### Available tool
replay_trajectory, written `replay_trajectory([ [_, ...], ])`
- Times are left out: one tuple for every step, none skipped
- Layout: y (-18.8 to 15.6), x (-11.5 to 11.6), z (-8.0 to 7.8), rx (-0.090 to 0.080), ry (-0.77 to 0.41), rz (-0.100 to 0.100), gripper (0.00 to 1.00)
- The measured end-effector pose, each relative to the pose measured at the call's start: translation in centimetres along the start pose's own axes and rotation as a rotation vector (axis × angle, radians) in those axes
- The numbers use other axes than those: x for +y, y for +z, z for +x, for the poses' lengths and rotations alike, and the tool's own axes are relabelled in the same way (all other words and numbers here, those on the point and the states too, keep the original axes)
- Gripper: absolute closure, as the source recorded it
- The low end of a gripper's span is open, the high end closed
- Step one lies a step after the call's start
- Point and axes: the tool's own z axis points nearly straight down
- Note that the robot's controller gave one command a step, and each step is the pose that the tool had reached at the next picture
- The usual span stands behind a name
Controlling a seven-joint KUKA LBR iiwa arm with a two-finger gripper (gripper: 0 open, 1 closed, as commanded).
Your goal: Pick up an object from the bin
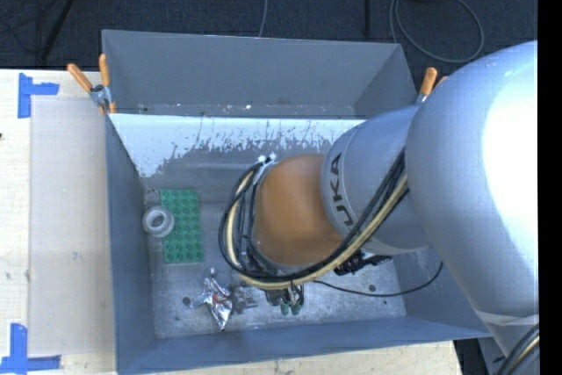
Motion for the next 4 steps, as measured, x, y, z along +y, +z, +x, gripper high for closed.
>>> replay_trajectory([
  [0.0,3.8,-1.6,-0.006,-0.163,0.002,1.00],
  [0.1,9.2,-2.4,-0.005,-0.461,0.004,1.00],
  [0.1,9.1,-2.4,-0.005,-0.456,0.003,1.00],
  [0.1,9.1,-2.4,-0.005,-0.455,0.003,1.00],
])
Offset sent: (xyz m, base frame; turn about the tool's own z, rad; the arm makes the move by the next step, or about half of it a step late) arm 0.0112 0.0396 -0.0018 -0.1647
